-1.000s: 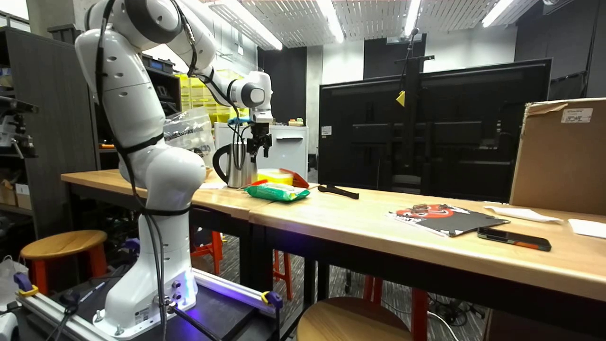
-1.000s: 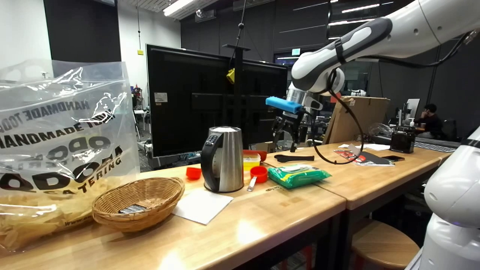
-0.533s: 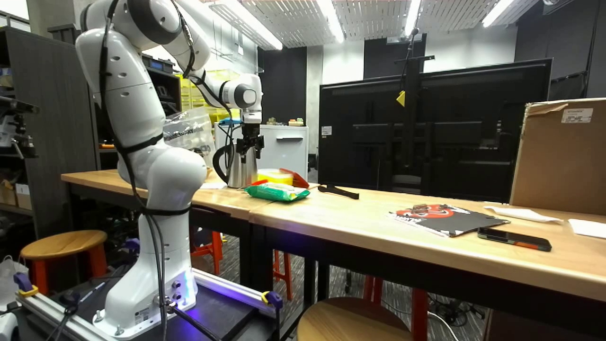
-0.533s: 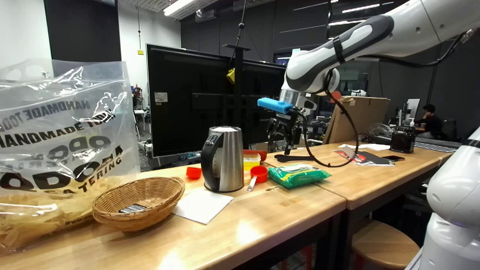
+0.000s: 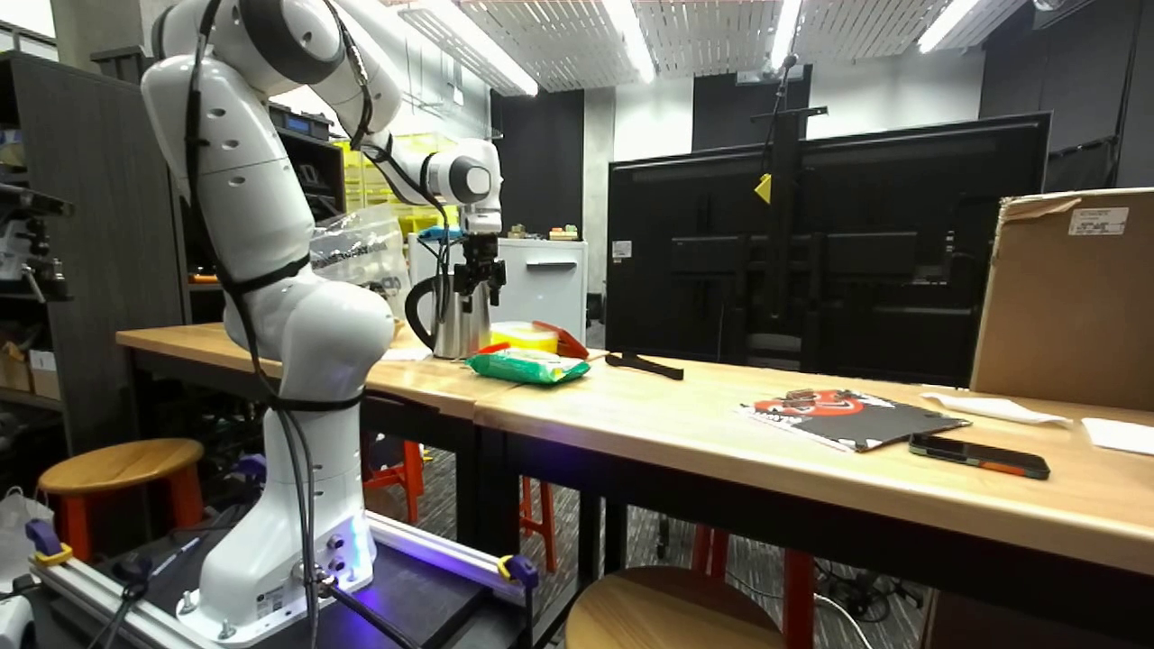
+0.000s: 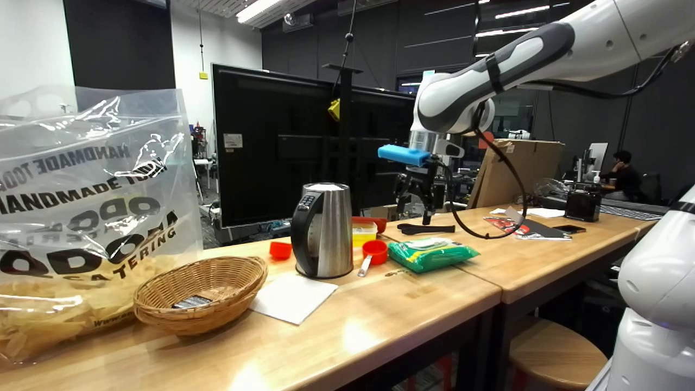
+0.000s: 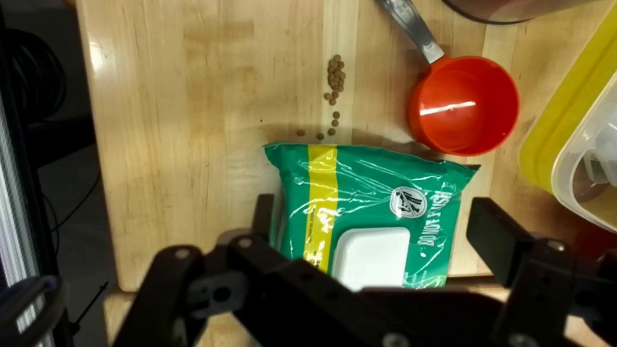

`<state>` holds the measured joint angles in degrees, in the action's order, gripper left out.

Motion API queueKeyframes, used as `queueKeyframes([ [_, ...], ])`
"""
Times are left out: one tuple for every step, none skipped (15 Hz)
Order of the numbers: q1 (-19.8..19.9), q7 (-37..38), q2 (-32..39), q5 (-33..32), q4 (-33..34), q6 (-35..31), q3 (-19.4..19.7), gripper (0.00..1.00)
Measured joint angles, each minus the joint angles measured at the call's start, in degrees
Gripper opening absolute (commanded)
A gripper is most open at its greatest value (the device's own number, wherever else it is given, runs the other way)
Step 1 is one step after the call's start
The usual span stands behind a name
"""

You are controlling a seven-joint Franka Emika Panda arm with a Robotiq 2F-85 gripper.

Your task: Open the disinfecting wipes pack

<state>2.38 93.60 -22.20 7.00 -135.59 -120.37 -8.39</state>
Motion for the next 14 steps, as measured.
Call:
queueKeyframes([
  [0.01,-0.32,-0.33,-0.01,-0.52,0.0,0.46,1.0],
  [0.04,-0.75,-0.76,-0.01,-1.18,0.0,0.93,1.0],
  [0.1,-1.19,-1.24,-0.01,-1.98,-0.01,1.42,1.0],
  [0.25,-1.77,-1.79,-0.02,-2.9,-0.03,1.86,1.0],
  [0.4,-2.34,-2.46,-0.02,-3.96,-0.05,2.31,1.0],
  [0.58,-3.03,-3.18,-0.06,-5.09,-0.13,2.74,1.0],
  [0.8,-3.58,-3.98,-0.17,-6.23,-0.16,3.09,1.0],
  [1.04,-4.24,-4.83,-0.31,-7.41,-0.28,3.39,1.0],
  [1.31,-4.74,-5.7,-0.59,-8.63,-0.6,3.59,1.0],
  [1.64,-5.34,-6.54,-1.12,-9.85,-1.23,3.68,1.0],
  [2.01,-5.82,-7.31,-1.82,-11.12,-2.32,3.68,1.0],
  [2.32,-6.32,-7.95,-2.58,-12.33,-3.79,3.67,1.0],
  [2.56,-6.62,-8.42,-3.29,-13.4,-5.3,3.64,1.0],
  [2.82,-6.78,-8.69,-4.0,-14.27,-6.76,3.53,1.0],
])
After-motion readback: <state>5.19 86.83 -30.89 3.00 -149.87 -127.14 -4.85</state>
